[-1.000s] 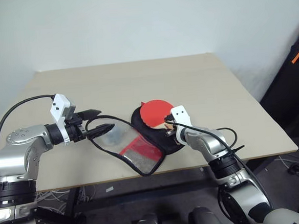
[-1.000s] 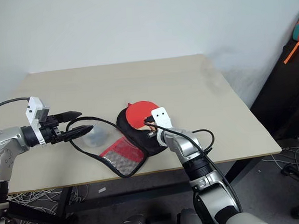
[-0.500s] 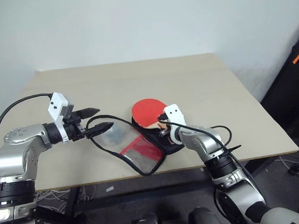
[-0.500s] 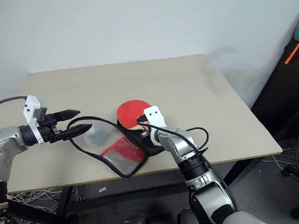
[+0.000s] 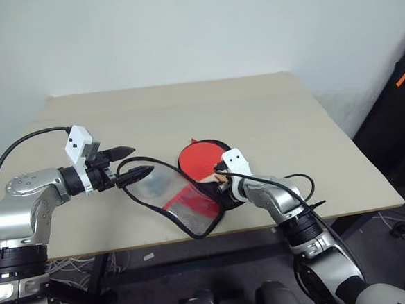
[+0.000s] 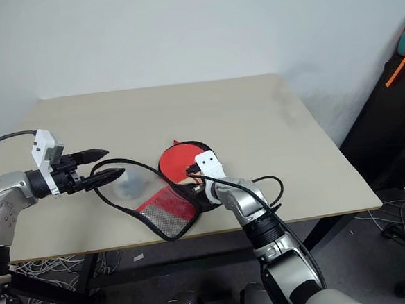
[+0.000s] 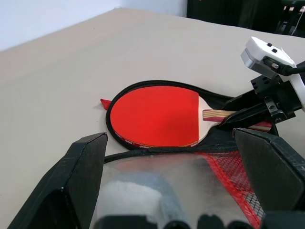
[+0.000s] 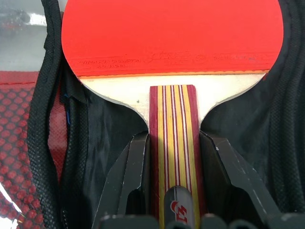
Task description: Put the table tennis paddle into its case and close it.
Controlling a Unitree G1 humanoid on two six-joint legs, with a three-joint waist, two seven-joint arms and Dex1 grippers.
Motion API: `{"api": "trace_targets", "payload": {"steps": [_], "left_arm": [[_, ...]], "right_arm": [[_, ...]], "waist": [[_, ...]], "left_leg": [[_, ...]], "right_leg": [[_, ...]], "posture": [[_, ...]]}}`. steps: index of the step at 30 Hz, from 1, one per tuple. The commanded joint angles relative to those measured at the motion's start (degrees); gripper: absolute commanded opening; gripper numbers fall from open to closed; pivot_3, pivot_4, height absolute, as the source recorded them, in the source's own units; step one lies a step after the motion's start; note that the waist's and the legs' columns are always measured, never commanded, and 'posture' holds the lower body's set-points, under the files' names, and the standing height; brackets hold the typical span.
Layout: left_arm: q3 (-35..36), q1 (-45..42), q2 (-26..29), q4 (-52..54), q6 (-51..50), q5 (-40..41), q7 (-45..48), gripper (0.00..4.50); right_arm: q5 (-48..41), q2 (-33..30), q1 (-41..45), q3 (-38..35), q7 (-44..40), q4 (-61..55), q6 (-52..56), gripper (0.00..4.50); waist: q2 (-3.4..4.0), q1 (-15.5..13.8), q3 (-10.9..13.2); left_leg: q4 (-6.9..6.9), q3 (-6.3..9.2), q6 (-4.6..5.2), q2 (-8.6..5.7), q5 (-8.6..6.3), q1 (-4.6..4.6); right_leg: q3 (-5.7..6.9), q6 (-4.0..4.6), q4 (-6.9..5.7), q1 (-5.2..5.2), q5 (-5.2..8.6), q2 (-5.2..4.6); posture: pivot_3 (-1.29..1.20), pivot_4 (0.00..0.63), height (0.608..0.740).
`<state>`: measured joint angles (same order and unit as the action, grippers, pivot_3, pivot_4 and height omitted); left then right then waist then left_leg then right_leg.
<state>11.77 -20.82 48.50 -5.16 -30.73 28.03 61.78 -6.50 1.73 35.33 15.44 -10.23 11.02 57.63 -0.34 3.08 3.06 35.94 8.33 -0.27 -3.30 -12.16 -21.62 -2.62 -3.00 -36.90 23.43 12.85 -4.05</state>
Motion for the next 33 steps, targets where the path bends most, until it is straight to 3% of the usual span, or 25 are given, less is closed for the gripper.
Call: {"api": "trace_targets", "payload": {"steps": [1, 9, 10, 17, 21, 26, 29, 33], "left_arm": [[1.32, -0.61, 0.36, 1.36, 0.37, 0.87, 0.07, 4.50], [1.08, -0.98, 0.09, 1.03, 0.50, 0.74, -0.04, 4.50], [1.06, -1.06, 0.10, 0.93, 0.54, 0.70, -0.03, 4.50], [2.12, -1.06, 1.17, 1.32, 0.03, 1.26, 0.43, 4.50], [7.81, -0.89, 4.86, -1.06, -1.60, 3.95, 2.45, 4.50], [14.77, 1.61, 8.97, -7.26, -4.01, 6.71, 4.91, 4.50], [16.19, 5.12, 9.20, -9.86, -3.16, 5.64, 5.25, 3.90], [16.26, 9.17, 7.59, -10.50, -3.07, 5.31, 4.18, 2.42]], "right_arm": [[1.22, -0.72, 0.49, 0.10, -0.10, -1.64, -0.42, 1.47], [1.75, -0.70, 1.40, -0.71, 0.51, -0.04, -1.72, 4.30], [1.80, -0.59, 1.47, -0.82, 0.56, 0.09, -1.85, 4.46], [-2.31, -4.19, 2.08, -5.44, -4.94, -7.42, -2.41, 4.46], [-16.06, -14.28, 1.03, -14.37, -18.51, -23.02, 7.15, 4.46], [-25.28, -23.64, 1.14, -23.75, -25.08, -28.92, 11.31, 4.46], [-25.93, -28.62, 1.48, -24.97, -26.45, -27.77, 9.92, 4.50], [-25.96, -31.65, 2.56, -25.71, -26.13, -25.23, 8.71, 4.50]], "waist": [[0.00, 0.00, 0.00], [0.00, 0.02, 0.00], [0.00, 0.02, 0.00], [0.01, -0.07, 0.01], [0.02, -0.06, 0.04], [0.27, 0.03, 0.15], [0.43, -0.05, 0.23], [0.40, -0.10, 0.26]], "left_leg": [[0.00, 0.00, 0.00, 0.00, 0.00, 0.00], [0.00, 0.00, 0.00, 0.00, 0.00, 0.01], [0.00, 0.00, 0.00, 0.01, 0.00, 0.01], [0.01, 0.00, 0.00, 0.00, 0.00, 0.00], [0.05, 0.02, 0.00, 0.00, 0.00, -0.16], [-0.02, -0.10, 0.02, 0.12, -0.02, -0.01], [-0.02, -0.17, 0.01, 0.14, -0.02, 0.00], [0.01, -0.21, 0.00, 0.16, -0.02, -0.07]], "right_leg": [[0.00, 0.00, 0.00, 0.00, 0.00, 0.00], [0.00, 0.00, 0.00, 0.00, 0.00, 0.01], [0.00, 0.00, 0.00, -0.01, 0.00, 0.01], [0.01, 0.00, 0.01, -0.02, 0.00, 0.00], [0.03, 0.00, 0.02, -0.01, 0.00, -0.01], [0.08, 0.00, 0.08, -0.13, 0.03, 0.00], [0.08, 0.07, 0.08, -0.13, 0.08, -0.02], [0.06, 0.08, 0.11, -0.08, 0.08, -0.05]], "posture": [[0.00, 0.000, 0.739], [0.00, 0.000, 0.739], [0.00, 0.000, 0.739], [0.00, 0.000, 0.739], [0.00, 0.000, 0.739], [0.00, 0.000, 0.739], [0.00, 0.000, 0.739], [0.00, 0.000, 0.739]]}}
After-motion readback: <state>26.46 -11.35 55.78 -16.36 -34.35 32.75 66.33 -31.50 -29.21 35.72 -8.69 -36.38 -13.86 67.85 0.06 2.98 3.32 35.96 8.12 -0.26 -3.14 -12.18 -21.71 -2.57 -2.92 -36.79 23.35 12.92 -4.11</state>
